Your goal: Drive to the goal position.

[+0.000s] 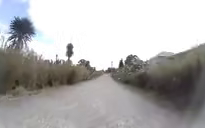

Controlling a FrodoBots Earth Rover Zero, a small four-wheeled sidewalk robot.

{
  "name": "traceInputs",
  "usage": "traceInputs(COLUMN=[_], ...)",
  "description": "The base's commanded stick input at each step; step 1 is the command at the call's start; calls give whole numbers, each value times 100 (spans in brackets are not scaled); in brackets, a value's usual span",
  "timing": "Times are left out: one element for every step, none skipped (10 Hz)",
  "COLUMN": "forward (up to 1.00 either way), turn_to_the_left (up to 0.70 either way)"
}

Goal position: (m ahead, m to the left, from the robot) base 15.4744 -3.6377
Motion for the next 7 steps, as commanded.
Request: traceInputs(forward=[85,85,85,85,85,85,85], turn_to_the_left=[0,0,0,0,0,0,0])
